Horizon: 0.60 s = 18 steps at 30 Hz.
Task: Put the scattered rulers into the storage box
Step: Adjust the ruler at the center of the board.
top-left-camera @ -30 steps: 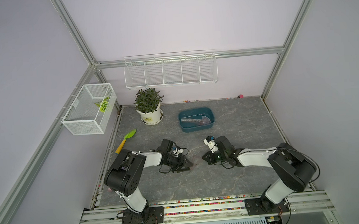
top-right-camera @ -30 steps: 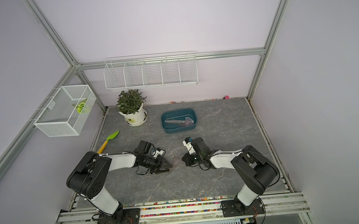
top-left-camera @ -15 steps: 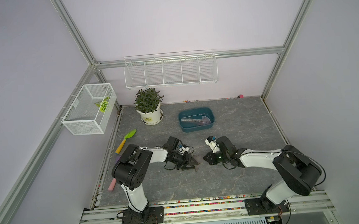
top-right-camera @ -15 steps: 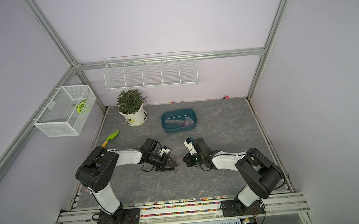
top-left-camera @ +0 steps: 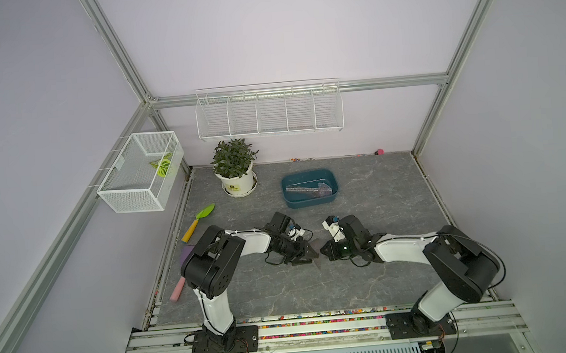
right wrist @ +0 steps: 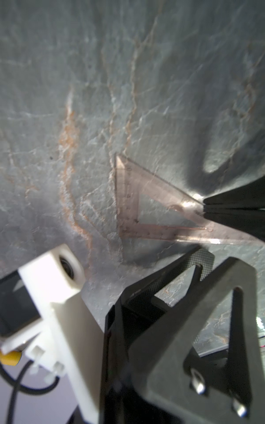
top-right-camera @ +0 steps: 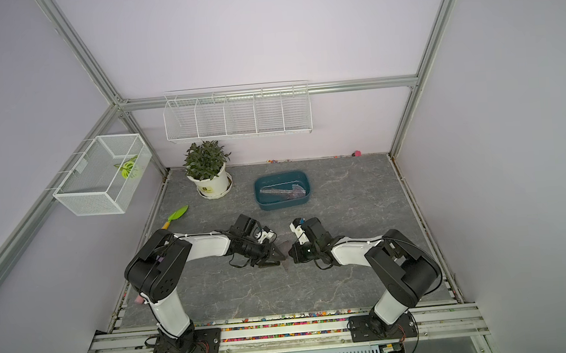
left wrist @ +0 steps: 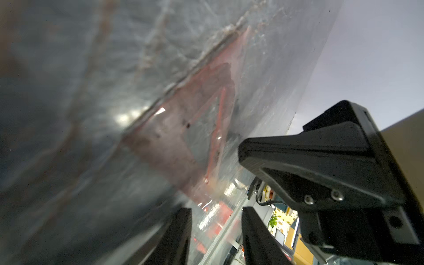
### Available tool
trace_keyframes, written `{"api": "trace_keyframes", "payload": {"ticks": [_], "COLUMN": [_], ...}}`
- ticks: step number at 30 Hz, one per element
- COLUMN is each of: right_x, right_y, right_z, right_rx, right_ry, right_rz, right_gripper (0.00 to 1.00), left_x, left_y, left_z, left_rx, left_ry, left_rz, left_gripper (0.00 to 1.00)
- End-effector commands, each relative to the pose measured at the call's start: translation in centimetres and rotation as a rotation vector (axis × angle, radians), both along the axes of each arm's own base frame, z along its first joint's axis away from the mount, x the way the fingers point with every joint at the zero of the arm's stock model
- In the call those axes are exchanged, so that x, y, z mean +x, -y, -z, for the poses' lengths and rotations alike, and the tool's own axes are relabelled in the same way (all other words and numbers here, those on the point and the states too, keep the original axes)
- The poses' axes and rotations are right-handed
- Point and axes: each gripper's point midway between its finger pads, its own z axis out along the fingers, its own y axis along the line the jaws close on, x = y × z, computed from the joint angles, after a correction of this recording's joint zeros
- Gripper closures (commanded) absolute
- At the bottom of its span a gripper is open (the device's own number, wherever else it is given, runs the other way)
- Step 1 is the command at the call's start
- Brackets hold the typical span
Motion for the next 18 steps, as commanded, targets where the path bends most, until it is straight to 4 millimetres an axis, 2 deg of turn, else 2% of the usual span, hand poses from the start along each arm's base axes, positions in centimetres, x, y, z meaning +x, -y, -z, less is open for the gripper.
{"api": "trace_keyframes", "payload": {"ticks": [1, 5, 18], "right_x": [0.4, 0.6, -1.9], "right_y": [-1.0, -1.6, 1.0], "right_z": [-0.7, -0.1, 5.5], "right_rx": [0.010, 0.003, -0.083], "right_ry": [0.007, -0.002, -0.093], "right_rz": [-0.006, -0.013, 0.021], "right_gripper": [0.94, 0.94, 0.96], "left_x": [0.4, 1.5, 3.0], "left_y": [-4.4, -5.1, -4.9], "left_z": [3.2, 2.7, 3.8], "left_rx": [0.206, 0.203, 0.207], "left_ry": [0.012, 0.029, 0.009], "left_rz": [-0.102, -0.140, -0.162], "left_gripper": [0.57, 0.56, 0.56]}}
